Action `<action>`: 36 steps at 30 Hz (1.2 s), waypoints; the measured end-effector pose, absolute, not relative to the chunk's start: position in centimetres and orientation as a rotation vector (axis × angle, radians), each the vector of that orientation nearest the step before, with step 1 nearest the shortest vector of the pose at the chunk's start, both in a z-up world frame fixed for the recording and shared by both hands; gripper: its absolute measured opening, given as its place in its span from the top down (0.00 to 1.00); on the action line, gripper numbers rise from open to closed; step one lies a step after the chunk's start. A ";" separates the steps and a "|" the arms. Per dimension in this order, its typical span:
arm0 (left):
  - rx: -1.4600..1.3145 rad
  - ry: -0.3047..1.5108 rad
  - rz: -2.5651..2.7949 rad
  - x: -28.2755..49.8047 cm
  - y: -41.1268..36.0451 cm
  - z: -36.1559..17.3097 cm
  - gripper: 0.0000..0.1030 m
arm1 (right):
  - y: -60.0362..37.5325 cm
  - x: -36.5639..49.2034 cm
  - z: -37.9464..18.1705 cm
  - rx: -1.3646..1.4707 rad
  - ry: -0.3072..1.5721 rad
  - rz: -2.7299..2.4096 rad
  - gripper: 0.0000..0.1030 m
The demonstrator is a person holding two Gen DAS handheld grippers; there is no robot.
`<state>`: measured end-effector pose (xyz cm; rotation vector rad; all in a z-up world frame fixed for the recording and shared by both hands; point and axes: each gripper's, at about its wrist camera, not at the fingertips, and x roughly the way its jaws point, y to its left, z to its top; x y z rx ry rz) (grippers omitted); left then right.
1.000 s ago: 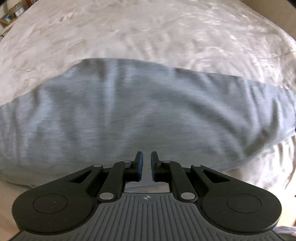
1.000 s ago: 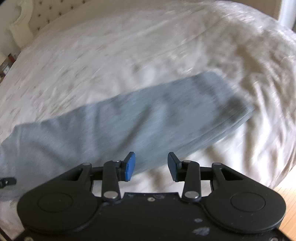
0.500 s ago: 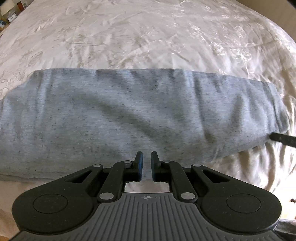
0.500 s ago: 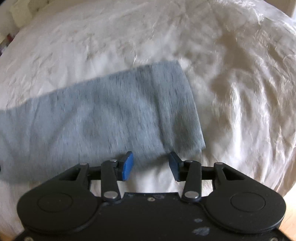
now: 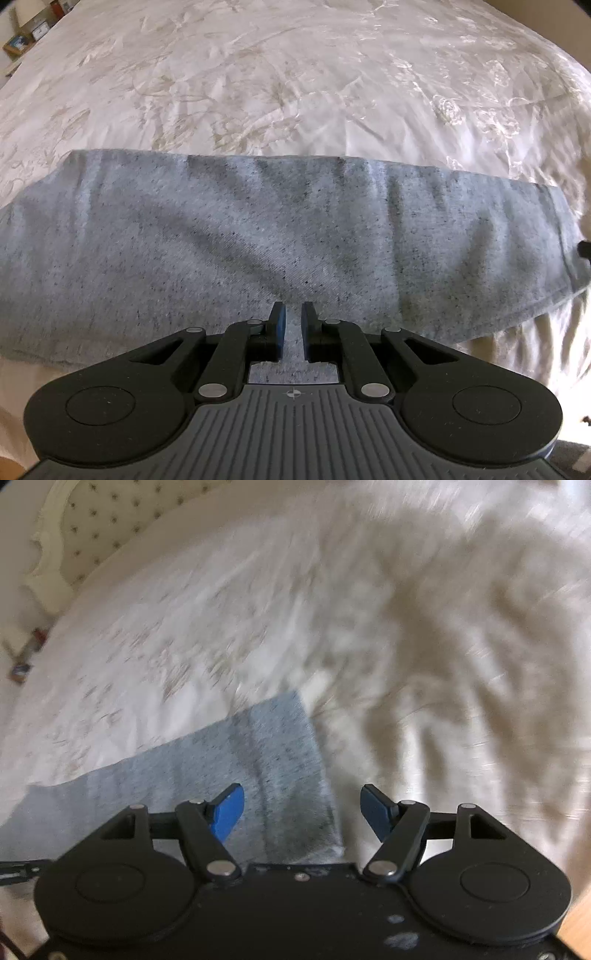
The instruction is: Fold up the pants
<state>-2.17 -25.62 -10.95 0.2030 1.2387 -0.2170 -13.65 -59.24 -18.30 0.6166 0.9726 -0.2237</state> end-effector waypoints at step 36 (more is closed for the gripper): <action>0.299 1.251 -0.265 9.1 -34.4 -16.8 0.90 | -60.7 -9.2 -18.6 0.748 1.032 0.031 0.89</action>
